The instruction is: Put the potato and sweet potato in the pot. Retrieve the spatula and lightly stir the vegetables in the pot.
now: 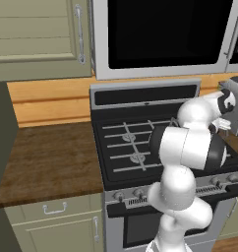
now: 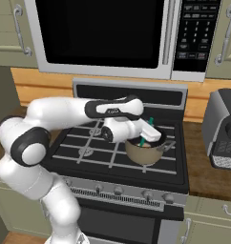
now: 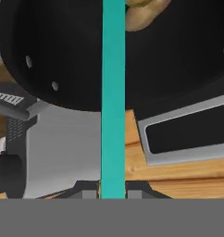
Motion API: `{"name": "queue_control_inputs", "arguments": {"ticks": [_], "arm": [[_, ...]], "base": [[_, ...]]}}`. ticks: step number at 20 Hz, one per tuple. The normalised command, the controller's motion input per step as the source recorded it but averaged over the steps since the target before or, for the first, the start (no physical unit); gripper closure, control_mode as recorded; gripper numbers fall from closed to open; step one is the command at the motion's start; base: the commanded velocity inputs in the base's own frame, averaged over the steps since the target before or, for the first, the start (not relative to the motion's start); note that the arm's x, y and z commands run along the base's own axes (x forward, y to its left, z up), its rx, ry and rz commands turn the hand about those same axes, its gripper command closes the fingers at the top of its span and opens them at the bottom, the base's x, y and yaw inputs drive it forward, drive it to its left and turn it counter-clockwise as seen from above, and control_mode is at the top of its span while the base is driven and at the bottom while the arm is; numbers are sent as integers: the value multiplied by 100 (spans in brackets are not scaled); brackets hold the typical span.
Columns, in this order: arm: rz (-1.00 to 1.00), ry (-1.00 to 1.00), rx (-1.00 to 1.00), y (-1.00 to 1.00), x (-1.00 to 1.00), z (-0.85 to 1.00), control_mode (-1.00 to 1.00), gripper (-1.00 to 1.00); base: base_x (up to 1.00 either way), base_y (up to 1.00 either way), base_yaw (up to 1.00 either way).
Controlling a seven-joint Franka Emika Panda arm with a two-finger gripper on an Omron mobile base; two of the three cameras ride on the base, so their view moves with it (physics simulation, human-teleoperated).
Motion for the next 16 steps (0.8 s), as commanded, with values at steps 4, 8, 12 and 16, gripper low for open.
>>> {"name": "queue_control_inputs", "arguments": {"ticks": [4,8,12,16], "arm": [[0,-16,-6,13,35,-42,-100,100],[0,-34,-20,11,30,-25,-100,100],[-2,-35,-21,6,5,0,-100,100],[-1,-19,-9,30,-9,0,-100,100]], "base": [[0,0,0],[0,0,0],[0,0,0],[0,0,0]]}}
